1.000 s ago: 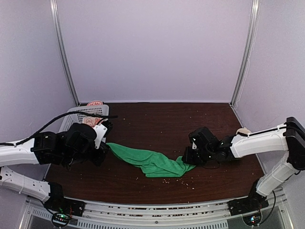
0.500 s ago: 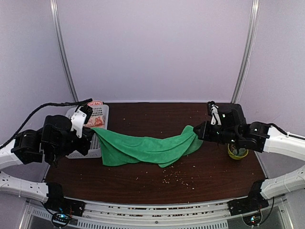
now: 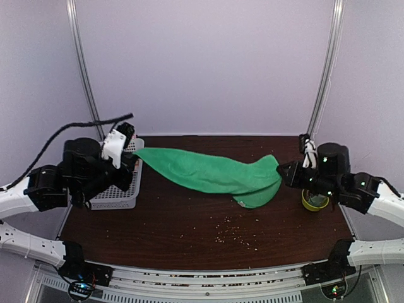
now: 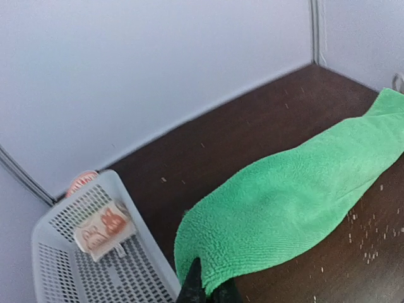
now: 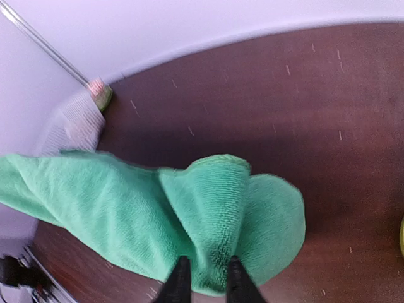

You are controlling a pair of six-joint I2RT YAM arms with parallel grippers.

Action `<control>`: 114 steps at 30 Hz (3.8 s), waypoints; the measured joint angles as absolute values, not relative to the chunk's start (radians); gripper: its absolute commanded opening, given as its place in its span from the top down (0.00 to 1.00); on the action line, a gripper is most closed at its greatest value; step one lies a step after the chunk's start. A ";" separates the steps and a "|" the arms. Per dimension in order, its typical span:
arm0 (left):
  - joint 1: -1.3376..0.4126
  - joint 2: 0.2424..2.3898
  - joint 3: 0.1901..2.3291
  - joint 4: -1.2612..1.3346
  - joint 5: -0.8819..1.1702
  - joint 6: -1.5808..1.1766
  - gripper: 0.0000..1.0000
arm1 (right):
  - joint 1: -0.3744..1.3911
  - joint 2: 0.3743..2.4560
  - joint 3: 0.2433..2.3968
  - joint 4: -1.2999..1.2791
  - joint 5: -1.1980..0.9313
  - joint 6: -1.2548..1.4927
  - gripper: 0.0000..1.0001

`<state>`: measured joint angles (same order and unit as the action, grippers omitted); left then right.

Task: Roll the towels
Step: Flatten out the towel at the center of the board.

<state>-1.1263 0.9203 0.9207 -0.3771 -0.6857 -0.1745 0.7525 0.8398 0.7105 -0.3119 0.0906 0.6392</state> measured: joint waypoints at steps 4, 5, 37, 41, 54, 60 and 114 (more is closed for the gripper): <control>-1.127 1.065 0.777 -0.381 -0.561 -0.270 1.00 | 0.753 0.856 0.513 -0.400 0.041 0.682 0.46; -1.127 1.105 0.751 -0.387 -0.538 -0.291 1.00 | 0.753 0.846 0.493 -0.417 0.033 0.695 0.45; -1.127 0.899 0.880 -0.443 -0.632 -0.354 1.00 | 0.846 1.244 0.505 -0.221 0.027 0.842 0.46; -1.127 0.865 0.846 -0.462 -0.600 -0.354 1.00 | 0.847 1.260 0.544 -0.186 0.010 0.834 0.46; -1.127 0.848 0.741 -0.601 -0.357 -0.378 1.00 | 0.847 1.542 0.883 -0.184 -0.020 0.707 0.51; -1.127 0.826 0.741 -0.609 -0.327 -0.415 1.00 | 0.877 1.671 1.053 -0.231 -0.062 0.633 0.51; -1.127 0.770 0.858 -0.792 -0.417 -0.446 1.00 | 0.871 1.088 1.150 -0.506 0.270 0.595 1.00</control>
